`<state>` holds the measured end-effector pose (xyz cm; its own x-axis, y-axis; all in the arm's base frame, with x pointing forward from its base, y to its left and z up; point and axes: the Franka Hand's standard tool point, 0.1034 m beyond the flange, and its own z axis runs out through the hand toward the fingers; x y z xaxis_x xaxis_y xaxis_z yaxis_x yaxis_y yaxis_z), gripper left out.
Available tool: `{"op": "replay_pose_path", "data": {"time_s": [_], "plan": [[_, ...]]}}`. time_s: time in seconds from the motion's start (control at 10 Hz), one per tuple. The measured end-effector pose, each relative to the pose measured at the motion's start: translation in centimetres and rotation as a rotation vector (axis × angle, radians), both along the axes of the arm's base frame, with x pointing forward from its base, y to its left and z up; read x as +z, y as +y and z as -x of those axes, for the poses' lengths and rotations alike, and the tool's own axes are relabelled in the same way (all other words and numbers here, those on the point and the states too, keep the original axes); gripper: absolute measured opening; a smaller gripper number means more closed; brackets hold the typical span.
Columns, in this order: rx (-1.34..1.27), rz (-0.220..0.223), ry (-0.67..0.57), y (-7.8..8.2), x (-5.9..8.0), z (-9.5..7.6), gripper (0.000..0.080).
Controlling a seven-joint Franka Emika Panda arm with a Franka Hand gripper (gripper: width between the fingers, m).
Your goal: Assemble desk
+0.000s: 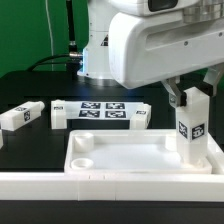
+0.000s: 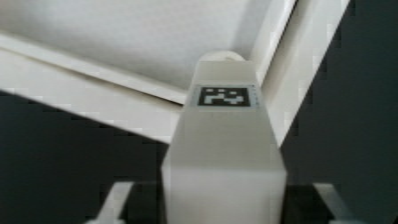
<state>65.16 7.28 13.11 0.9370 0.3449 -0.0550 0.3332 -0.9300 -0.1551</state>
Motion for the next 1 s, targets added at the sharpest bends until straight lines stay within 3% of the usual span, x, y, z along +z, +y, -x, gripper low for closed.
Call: {"op": "replay_pose_path", "data": {"time_s": [0.2, 0.6, 1.0], "plan": [[-0.006, 0.006, -0.032, 0.4, 0.0, 0.9, 0.0291], [-0.093, 0.01, -0.082, 2.3, 0.1, 0.4, 0.0291], [-0.252, 0.019, -0.063, 2.3, 0.1, 0.4, 0.0291]]}}
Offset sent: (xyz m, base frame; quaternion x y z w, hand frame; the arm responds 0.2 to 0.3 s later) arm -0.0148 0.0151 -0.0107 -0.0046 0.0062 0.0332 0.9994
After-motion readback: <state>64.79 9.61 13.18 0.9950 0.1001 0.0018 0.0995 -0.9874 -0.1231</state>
